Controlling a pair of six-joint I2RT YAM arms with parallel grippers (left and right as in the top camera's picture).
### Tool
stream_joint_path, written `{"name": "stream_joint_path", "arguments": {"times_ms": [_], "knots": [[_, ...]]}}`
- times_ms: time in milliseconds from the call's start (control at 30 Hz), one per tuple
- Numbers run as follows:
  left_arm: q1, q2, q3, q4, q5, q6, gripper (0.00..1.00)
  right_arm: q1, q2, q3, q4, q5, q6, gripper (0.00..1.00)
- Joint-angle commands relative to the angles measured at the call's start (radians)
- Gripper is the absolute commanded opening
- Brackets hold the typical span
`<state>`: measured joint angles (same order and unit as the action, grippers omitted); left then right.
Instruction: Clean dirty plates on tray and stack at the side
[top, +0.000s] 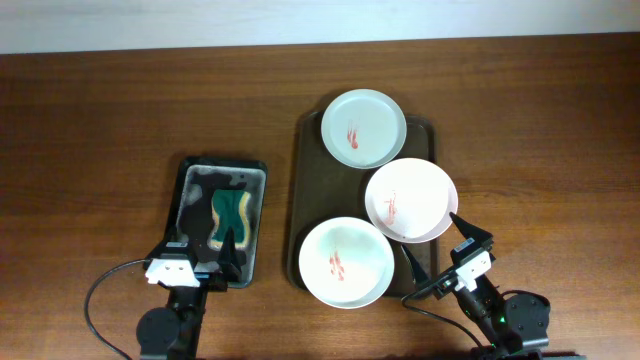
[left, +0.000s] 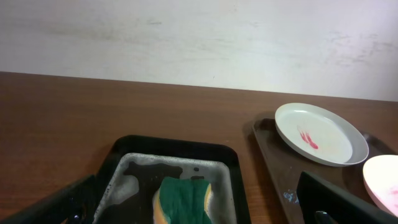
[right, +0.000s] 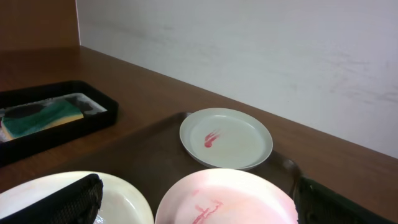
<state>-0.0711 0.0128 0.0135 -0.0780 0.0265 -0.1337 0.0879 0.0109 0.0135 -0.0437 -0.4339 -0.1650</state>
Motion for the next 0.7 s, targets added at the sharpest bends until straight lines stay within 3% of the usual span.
{"name": "stream_joint_path", "arguments": {"times_ms": [0,133,367,467,567,667], "knots": [[0.004,-0.006,-0.005,-0.003,0.000,0.016,1.00,0.003,-0.005,-0.008,-0.001,0.001,-0.003,0.99],[0.004,-0.006,-0.005,0.013,0.010,0.015,1.00,0.003,-0.005,-0.008,-0.001,0.001,-0.003,0.99],[0.004,-0.007,-0.004,0.043,0.322,0.015,0.99,0.003,-0.005,-0.008,0.017,-0.093,0.024,0.99],[0.004,-0.006,0.013,0.064,0.375,-0.011,0.99,0.003,-0.005,0.011,0.043,-0.172,0.089,0.99],[0.004,0.035,0.183,-0.013,0.358,-0.010,0.99,0.003,0.005,0.177,-0.015,-0.185,0.095,0.99],[0.004,0.252,0.502,-0.240,0.344,0.001,0.99,0.003,0.131,0.479,-0.249,-0.183,0.095,0.99]]}}
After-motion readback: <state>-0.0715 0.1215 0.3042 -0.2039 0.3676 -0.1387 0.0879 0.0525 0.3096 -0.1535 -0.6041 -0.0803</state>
